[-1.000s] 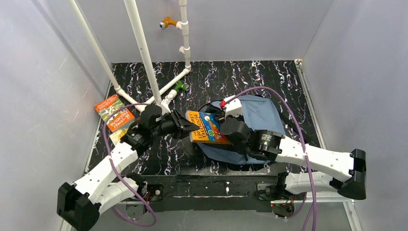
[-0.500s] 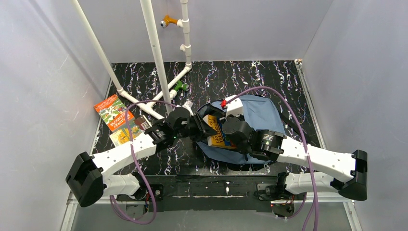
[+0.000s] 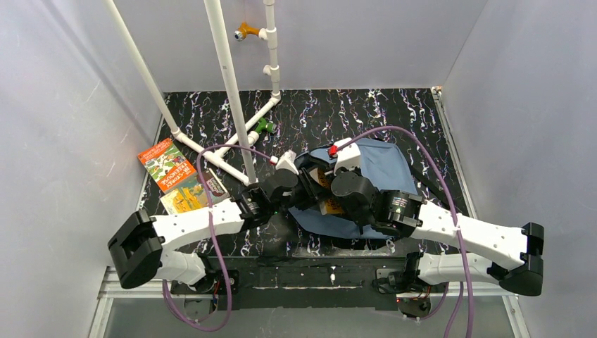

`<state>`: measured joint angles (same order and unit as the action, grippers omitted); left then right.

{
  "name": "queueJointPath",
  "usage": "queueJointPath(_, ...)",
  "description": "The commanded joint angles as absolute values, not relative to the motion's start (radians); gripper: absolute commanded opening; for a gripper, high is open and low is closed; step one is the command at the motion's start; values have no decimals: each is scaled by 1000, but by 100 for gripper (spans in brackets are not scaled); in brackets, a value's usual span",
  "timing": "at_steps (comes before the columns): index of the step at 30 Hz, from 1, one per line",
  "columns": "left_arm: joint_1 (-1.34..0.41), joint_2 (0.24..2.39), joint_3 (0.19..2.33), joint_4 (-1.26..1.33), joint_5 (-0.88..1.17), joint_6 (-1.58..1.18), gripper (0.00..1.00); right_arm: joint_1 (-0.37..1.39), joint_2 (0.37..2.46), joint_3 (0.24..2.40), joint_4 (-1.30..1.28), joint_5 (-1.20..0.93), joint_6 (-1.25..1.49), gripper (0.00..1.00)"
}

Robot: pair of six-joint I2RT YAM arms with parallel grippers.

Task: Pack the student bag
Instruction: Place the book in the student bag.

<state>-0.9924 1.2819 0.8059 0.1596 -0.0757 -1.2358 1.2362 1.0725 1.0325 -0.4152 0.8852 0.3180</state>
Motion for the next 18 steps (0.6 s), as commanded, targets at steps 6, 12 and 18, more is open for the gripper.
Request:
queueJointPath(6, -1048, 1457, 873, 365, -284, -1253, 0, 1239, 981, 1025, -376, 847, 348, 1)
queueJointPath(12, -1057, 1585, 926, 355, -328, -1281, 3, 1238, 936, 1004, -397, 806, 350, 1)
queueJointPath(18, -1061, 1725, 984, 338, -303, -1318, 5, 1238, 921, 985, -411, 793, 350, 1)
